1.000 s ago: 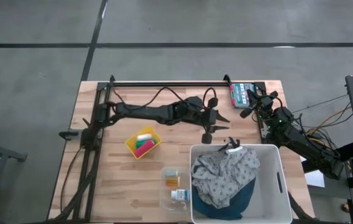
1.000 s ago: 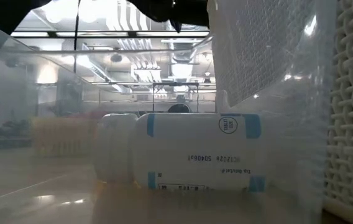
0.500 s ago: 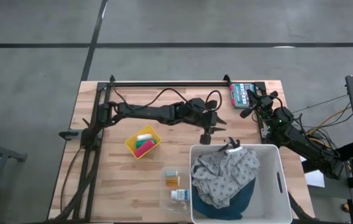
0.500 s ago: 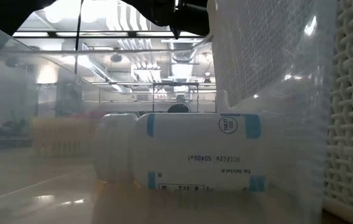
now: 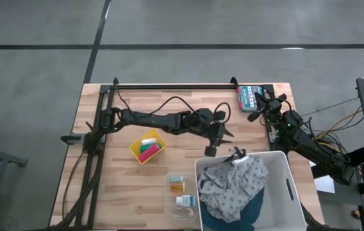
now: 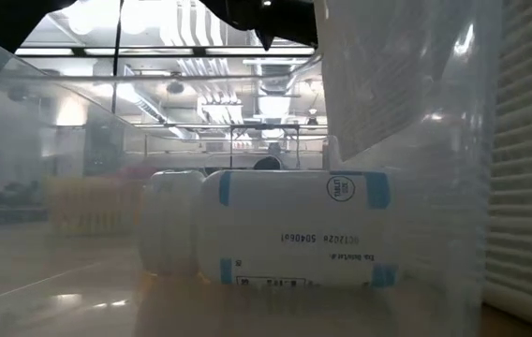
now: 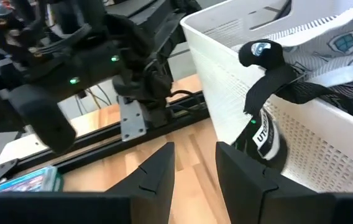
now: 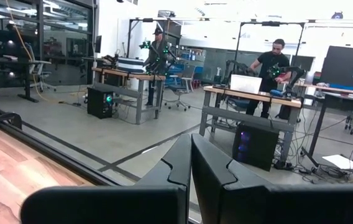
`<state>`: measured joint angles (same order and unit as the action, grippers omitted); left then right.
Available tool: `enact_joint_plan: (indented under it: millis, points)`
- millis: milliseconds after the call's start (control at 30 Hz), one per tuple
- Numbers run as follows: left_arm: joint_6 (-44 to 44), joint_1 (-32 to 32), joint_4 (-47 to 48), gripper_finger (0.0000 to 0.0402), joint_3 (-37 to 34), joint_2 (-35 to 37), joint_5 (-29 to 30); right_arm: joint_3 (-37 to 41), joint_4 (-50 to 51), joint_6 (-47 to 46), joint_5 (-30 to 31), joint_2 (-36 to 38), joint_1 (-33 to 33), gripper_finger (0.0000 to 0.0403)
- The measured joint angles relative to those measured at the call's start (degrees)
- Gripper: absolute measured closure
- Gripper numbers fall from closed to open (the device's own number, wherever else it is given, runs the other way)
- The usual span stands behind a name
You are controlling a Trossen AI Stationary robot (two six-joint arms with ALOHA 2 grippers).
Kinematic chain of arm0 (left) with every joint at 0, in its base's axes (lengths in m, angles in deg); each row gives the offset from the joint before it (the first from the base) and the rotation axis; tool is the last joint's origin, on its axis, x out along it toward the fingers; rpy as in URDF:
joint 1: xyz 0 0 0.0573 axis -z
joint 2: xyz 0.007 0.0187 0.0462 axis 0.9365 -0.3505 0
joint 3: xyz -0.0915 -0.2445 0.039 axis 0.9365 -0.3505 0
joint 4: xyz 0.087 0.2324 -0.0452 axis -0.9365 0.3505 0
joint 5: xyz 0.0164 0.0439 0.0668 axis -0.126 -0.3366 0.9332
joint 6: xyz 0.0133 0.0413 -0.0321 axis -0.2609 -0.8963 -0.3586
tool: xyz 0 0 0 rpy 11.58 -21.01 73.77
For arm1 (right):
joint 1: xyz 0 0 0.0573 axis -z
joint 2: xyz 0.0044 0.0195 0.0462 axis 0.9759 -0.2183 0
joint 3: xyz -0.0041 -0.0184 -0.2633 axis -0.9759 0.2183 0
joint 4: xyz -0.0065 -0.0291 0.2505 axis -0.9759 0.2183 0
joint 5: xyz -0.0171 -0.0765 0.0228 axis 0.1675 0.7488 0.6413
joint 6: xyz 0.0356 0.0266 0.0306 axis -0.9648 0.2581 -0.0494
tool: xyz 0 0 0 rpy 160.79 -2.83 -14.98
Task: Pick & Place Medicine items
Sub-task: Return to Home Position
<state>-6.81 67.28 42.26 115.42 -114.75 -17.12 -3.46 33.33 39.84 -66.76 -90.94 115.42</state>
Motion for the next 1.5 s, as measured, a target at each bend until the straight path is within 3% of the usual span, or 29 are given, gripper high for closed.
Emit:
enact_joint_plan:
  millis: [567,967,1133,1500]
  points:
    - [-0.24,-1.11,0.76,0.0284,0.0,3.41,0.0,0.0,0.0,0.0,0.0,0.0,0.01,0.0394]
    - [-0.23,-2.4,10.51,0.0284,-0.94,10.68,-0.21,0.0,0.0,0.0,0.0,-0.03,0.01,0.0394]
    - [-2.61,-2.4,7.28,0.0284,-6.94,14.18,-1.95,0.0,0.0,0.0,0.0,0.01,0.01,0.0394]
    - [-2.59,-2.4,-11.11,0.0284,-29.84,28.59,-2.13,0.0,0.0,0.0,-0.02,-0.06,-0.01,0.0394]
